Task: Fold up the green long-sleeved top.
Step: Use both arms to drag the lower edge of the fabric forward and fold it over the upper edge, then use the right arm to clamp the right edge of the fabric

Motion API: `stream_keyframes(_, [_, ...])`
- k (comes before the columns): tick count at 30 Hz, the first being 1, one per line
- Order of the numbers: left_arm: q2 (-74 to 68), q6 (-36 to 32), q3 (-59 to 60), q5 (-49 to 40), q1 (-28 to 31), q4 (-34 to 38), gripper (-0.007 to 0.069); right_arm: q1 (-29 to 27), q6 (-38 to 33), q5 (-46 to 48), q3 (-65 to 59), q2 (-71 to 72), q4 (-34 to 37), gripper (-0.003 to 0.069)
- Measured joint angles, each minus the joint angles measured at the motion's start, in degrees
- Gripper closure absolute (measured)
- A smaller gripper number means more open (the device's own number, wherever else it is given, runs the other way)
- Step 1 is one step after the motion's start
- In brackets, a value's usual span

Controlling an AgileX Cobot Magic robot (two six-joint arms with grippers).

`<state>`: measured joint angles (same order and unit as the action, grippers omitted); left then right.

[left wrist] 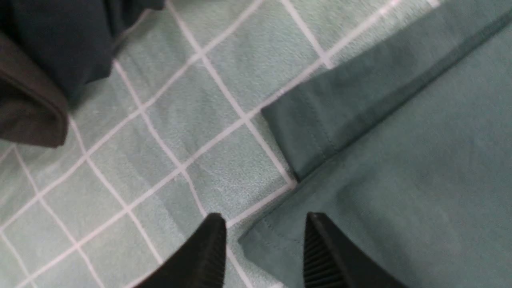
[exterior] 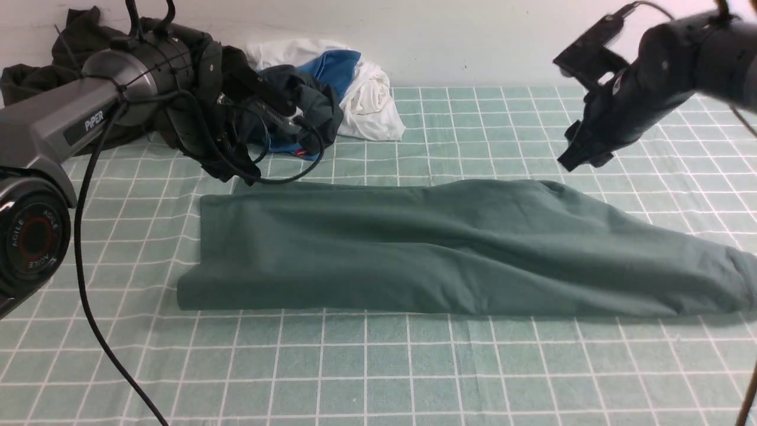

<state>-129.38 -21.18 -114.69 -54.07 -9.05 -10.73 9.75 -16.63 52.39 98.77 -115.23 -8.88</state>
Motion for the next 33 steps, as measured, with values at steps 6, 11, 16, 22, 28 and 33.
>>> stream_keyframes(6, [0.00,7.17,-7.77,-12.19,-0.82,5.36,0.0227,-0.18,4.31,16.01,-4.45,3.62,4.33,0.0267])
stream_keyframes(11, [0.17,6.13,-8.66,-15.81,-2.99,12.70,0.0288,-0.18,4.44,15.82,-15.88,3.87,7.72,0.0277])
stream_keyframes(16, [0.17,4.20,-0.67,-16.26,-3.68,15.01,0.0494,-4.66,12.95,3.76,-20.23,3.87,-0.67,0.0286])
stream_keyframes(22, [0.17,3.76,9.43,-16.20,-2.87,12.64,0.0622,-14.88,21.57,-3.38,-20.18,2.71,-4.84,0.0286])
stream_keyframes(28, [0.62,3.76,11.50,-15.22,-1.84,13.12,0.0628,-21.18,22.04,-1.52,-20.18,2.60,-2.46,0.0264])
stream_keyframes(33, [0.62,3.71,11.50,-15.17,-1.84,13.88,0.0628,-23.01,21.00,-0.09,-20.18,2.53,0.26,0.0207])
